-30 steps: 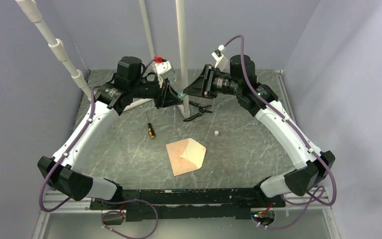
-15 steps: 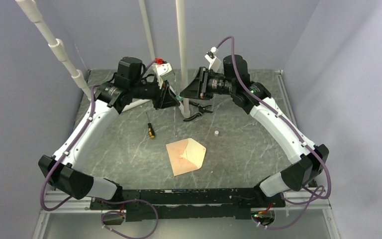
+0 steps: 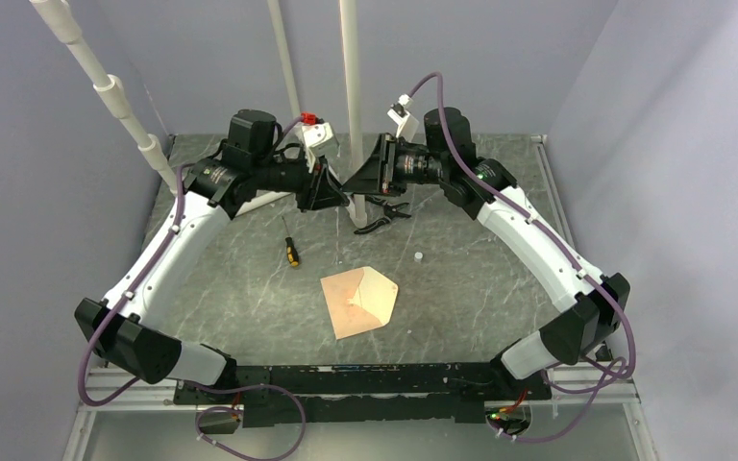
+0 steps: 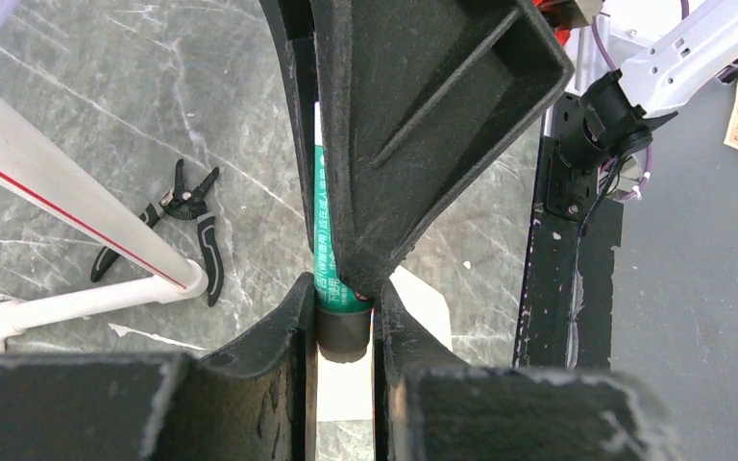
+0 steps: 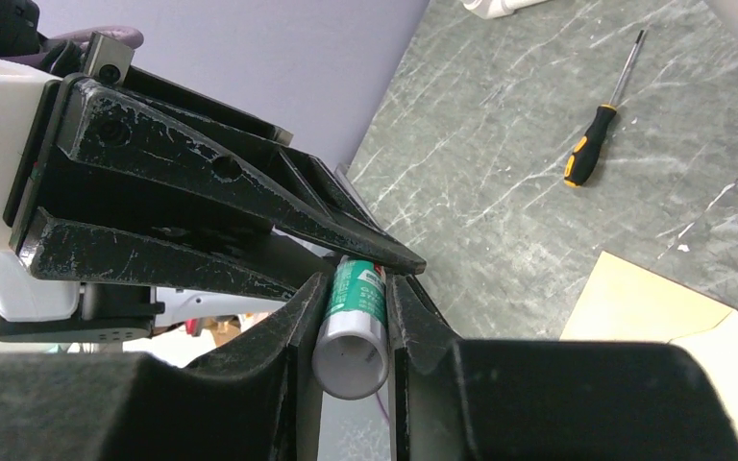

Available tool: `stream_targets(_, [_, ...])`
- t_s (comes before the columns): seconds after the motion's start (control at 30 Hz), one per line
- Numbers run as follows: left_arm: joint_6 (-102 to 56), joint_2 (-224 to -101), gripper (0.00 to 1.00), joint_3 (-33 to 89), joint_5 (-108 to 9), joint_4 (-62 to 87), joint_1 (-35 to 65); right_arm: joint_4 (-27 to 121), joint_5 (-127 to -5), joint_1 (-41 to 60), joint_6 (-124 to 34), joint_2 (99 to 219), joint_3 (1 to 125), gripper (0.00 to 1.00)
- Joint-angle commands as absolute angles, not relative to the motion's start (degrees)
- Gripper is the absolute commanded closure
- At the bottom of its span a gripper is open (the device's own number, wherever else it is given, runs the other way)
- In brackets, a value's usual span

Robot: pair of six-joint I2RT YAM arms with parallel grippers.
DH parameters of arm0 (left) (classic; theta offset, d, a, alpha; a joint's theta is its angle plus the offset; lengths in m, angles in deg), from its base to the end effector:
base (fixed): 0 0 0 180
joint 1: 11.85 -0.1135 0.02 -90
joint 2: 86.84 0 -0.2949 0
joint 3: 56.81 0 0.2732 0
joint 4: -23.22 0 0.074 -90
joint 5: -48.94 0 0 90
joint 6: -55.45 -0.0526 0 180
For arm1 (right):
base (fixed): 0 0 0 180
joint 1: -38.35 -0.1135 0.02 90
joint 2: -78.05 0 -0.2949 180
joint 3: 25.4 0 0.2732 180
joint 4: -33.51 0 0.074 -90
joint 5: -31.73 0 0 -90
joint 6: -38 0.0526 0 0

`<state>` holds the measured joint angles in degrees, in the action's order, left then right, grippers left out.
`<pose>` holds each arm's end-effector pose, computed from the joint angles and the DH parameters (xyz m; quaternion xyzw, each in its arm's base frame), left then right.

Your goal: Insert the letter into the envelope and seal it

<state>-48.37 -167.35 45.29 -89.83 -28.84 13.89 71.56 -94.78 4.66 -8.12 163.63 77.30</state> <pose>0.2702 -0.1742 0.4498 0.4604 0.6746 -0.4034 0.4125 0.2880 0.2296 0.4464 -0.1074 0.7950 0.5384 0.2580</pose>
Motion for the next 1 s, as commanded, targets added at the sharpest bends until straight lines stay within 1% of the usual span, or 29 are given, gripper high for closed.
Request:
stream_targets(0.0, [-48.8,-166.9,0.98,47.3,-89.9,-25.3,14.3,67.4,-99.1,4.0,-7.4,163.2,77.6,0.83])
stream_targets(0.07, [-48.3,-166.8,0.96,47.2,-89.4,-24.9,14.3,67.0,-99.2,4.0,-7.5,163.1,77.6,0.97])
stream_targets(0.1, [-48.0,-166.6,0.9,47.1,-89.0,-24.8,14.3,66.8,-99.0,4.0,-7.7,162.9,77.5,1.0])
stream_targets(0.13, [-47.7,-166.5,0.77,47.0,-88.7,-24.6,14.3,66.9,-98.1,4.0,-8.2,162.7,77.5,1.0])
stream_targets(0.17, [-47.5,-166.2,0.55,46.6,-88.5,-24.4,14.3,67.0,-96.4,4.0,-8.9,162.3,77.3,1.0])
stream_targets(0.2, [-47.5,-165.3,0.4,46.2,-88.4,-24.2,14.3,66.7,-94.9,4.0,-9.7,161.7,76.8,1.0])
stream_targets(0.23, [-47.5,-164.5,0.28,45.3,-88.4,-23.7,14.2,66.4,-93.0,4.0,-10.3,160.9,76.2,1.0])
stream_targets(0.27, [-47.4,-163.3,0.14,44.1,-88.4,-22.8,14.2,66.1,-90.8,4.0,-11.3,160.0,75.3,1.0])
stream_targets(0.3, [-47.3,-162.1,0.08,42.9,-88.3,-21.9,14.3,66.0,-88.4,4.0,-12.6,159.0,74.3,1.0])
stream_targets(0.53, [-41.7,-152.4,0.07,34.4,-84.5,-17.2,14.1,69.0,-68.8,3.1,-22.6,154.2,67.1,1.0])
stream_targets(0.6, [-38.0,-150.6,0.13,32.4,-81.9,-16.5,14.1,69.3,-61.6,1.0,-25.6,153.1,64.7,1.0])
stream_targets(0.63, [-34.0,-149.7,0.19,31.0,-80.0,-15.8,14.0,69.8,-59.1,-0.5,-27.0,152.7,63.8,1.0])
stream_targets(0.7, [-27.6,-148.3,0.26,27.5,-77.3,-14.3,13.9,70.4,-54.3,-3.0,-27.6,152.4,62.1,1.0])
stream_targets(0.8, [-19.2,-147.6,0.41,20.8,-76.9,-12.4,13.5,71.4,-50.2,-6.7,-24.9,152.3,59.0,1.0])
stream_targets(0.9, [-10.6,-146.9,0.53,13.3,-75.8,-8.9,13.0,70.7,-45.1,-10.9,-21.1,152.1,54.4,1.0])
stream_targets(0.97, [-6.2,-146.6,0.6,8.0,-73.6,-7.0,12.6,70.6,-41.7,-13.9,-18.8,152.9,51.8,1.0])
